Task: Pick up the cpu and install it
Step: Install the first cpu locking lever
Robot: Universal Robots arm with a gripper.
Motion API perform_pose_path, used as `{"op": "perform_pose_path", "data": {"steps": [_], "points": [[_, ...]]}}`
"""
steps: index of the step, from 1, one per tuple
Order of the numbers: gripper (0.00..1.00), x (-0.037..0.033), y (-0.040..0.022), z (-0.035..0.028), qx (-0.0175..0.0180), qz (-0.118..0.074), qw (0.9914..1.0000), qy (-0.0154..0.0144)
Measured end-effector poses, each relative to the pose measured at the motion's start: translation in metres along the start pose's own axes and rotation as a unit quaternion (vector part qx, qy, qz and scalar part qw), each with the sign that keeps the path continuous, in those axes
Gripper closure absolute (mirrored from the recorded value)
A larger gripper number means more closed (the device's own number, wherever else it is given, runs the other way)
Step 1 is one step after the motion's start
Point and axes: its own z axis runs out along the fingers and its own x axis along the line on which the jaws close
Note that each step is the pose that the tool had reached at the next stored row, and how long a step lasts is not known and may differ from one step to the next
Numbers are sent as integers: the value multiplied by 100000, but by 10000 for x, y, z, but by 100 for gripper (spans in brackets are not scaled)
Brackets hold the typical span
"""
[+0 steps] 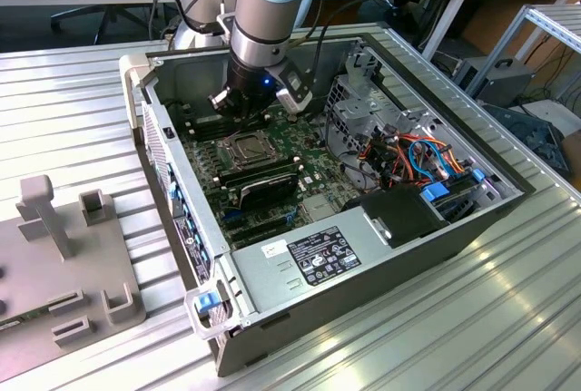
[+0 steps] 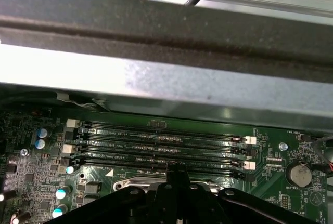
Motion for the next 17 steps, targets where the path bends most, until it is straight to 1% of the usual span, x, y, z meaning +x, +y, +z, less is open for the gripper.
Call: {"op": "perform_pose_path", "data": {"steps": [17], "points": [[89,-1,19,31,10,2,100000,-3]]}}
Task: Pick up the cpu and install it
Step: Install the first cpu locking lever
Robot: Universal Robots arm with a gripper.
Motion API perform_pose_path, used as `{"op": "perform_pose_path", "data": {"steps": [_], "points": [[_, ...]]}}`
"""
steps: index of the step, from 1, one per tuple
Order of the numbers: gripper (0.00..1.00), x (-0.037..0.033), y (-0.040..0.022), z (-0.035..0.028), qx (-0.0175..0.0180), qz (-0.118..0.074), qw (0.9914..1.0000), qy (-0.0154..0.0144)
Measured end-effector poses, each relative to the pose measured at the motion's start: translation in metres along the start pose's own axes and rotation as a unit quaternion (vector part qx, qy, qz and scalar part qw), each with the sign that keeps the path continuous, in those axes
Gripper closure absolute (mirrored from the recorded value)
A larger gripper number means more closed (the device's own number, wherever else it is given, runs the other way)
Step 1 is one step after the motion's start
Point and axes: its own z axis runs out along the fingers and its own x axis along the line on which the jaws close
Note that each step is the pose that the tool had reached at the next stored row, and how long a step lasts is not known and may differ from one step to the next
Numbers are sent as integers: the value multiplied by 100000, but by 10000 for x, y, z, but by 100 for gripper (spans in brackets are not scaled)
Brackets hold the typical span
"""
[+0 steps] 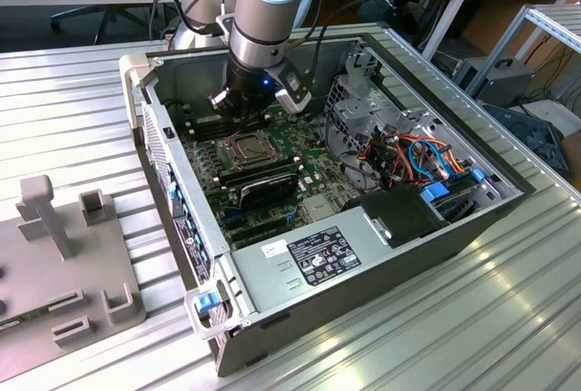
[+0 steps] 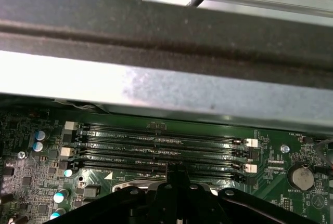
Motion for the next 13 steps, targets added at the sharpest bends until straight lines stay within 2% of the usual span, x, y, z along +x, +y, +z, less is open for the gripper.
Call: {"op": "perform_pose_path", "data": {"steps": [13], "points": [[89,-5,4,27,12,37,100000,1]]}}
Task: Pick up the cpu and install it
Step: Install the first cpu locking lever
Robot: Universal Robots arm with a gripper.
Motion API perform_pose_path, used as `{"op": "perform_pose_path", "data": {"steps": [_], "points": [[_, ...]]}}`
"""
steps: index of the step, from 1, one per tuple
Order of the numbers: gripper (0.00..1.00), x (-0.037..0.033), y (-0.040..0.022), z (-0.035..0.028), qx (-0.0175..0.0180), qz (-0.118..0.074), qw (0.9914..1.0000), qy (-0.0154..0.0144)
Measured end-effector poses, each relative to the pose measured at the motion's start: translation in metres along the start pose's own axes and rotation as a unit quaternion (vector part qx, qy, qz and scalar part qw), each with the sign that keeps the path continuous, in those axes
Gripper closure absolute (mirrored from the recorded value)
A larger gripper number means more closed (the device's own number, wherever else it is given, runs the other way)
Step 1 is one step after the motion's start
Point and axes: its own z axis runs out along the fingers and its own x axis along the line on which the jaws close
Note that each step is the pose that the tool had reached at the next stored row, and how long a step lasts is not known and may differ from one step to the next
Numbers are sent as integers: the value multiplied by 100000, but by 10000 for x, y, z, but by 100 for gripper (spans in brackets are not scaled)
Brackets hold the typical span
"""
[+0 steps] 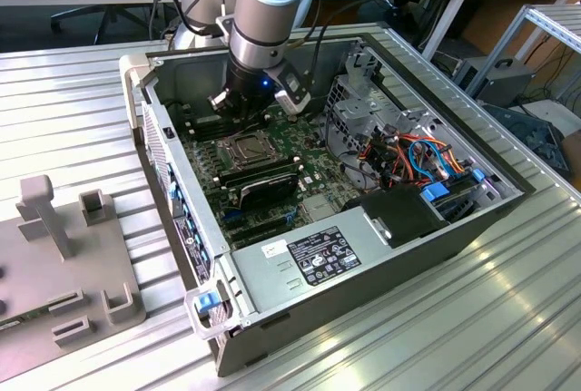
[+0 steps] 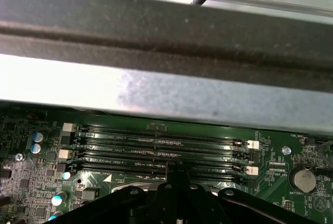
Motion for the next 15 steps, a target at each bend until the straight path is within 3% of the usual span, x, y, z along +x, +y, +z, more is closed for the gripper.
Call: {"op": "perform_pose_path", "data": {"steps": [15], "points": [[89,-19,-10,14,-2,139,100000,-37]]}}
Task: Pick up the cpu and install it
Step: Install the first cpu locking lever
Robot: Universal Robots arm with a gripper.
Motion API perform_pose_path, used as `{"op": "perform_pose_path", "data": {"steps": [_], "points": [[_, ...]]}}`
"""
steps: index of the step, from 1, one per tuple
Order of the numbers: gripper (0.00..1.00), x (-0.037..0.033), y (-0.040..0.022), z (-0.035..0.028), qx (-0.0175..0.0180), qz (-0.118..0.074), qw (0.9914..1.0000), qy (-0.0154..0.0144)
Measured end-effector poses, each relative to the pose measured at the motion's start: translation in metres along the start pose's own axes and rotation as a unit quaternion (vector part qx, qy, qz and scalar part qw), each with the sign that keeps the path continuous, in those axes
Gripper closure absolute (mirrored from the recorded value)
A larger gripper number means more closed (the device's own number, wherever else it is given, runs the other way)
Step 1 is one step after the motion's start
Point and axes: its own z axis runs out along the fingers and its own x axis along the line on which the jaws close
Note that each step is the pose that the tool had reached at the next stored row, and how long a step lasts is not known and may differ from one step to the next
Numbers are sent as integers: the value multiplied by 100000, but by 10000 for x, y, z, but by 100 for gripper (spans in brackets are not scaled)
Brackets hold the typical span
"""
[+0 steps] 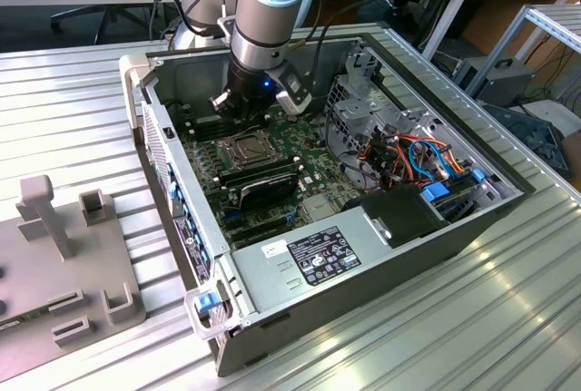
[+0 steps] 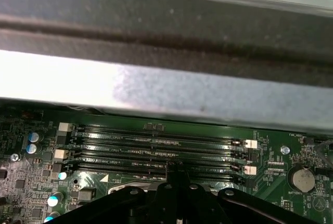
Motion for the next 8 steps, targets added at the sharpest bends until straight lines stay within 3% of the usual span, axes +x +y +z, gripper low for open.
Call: {"op": "perform_pose_path", "data": {"steps": [8], "points": [[89,1,-16,3,13,95,100000,-14]]}}
